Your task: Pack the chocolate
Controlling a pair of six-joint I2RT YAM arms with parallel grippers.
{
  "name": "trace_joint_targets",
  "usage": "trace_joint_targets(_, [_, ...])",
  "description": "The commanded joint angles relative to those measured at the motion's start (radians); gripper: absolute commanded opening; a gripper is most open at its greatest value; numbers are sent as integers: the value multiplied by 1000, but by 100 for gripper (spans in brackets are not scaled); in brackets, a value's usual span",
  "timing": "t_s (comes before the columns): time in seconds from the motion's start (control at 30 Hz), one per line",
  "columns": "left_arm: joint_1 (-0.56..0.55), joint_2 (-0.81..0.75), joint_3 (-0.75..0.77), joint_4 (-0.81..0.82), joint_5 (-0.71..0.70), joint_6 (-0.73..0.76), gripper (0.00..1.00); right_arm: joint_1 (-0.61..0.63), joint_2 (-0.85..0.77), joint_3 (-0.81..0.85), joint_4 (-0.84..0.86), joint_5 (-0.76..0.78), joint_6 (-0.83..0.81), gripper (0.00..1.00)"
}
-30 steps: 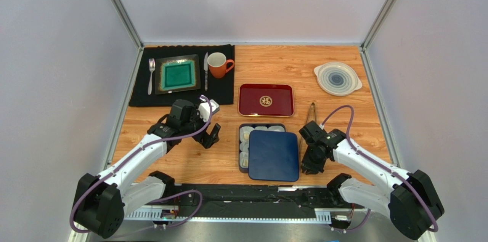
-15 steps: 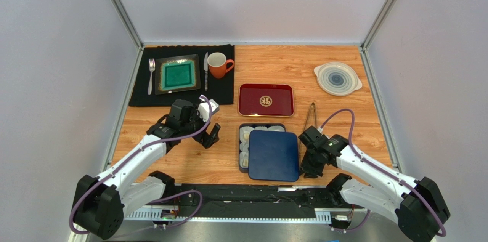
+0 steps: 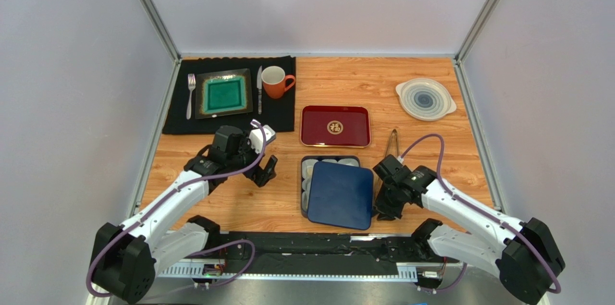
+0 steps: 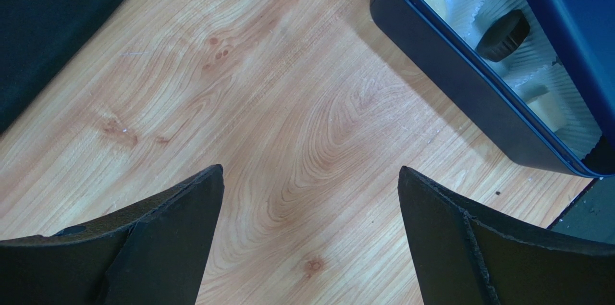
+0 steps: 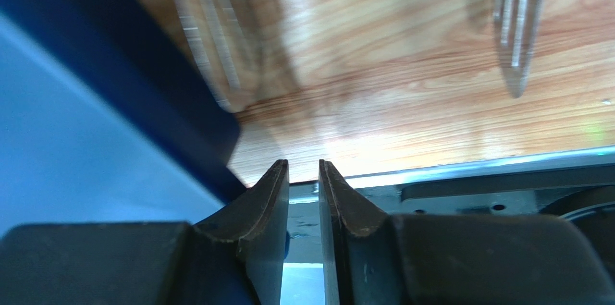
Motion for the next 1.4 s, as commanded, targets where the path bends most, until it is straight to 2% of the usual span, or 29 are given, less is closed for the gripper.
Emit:
trace_joint_targets(0.0, [-7, -26, 24, 12, -1, 12, 99, 7, 10, 75, 29, 3, 22, 25])
trace_joint_targets(0.4, [-7, -39, 12, 9, -3, 14, 99, 5, 60, 151, 18, 17, -13, 25])
trace_joint_targets(0.53, [-7, -40, 14, 8, -4, 12, 99, -3, 54, 171, -49, 81, -51, 31])
trace_joint_targets(0.63, [-7, -42, 12, 8, -6, 14, 99, -12, 13, 185, -100, 103, -112, 41])
trace_joint_targets(0.73, [-7, -45, 12, 5, -10, 20, 99, -12, -68, 205, -120, 92, -175, 57])
trace_joint_targets(0.77, [-7, -43, 14, 6, -12, 21, 99, -12, -91, 202, -90, 51, -227, 66])
trace_joint_targets(0.83, [-7, -39, 15, 5, -15, 23, 99, -6, -157, 196, -27, -59, -293, 69])
trace_joint_targets(0.97, [-7, -36, 24, 5, -18, 21, 99, 117, -172, 237, -28, -22, -392, 70])
trace_joint_targets(1.1, [-7, -28, 40, 0, -26, 26, 99, 262, -130, 257, 0, -55, -472, 71])
trace_joint_targets(1.17, [-7, -26, 46, -1, -29, 29, 99, 362, -110, 273, -9, -19, -482, 73])
trace_joint_targets(1.37, [-7, -19, 61, -4, -35, 29, 99, 464, -30, 280, -115, 75, -441, 79])
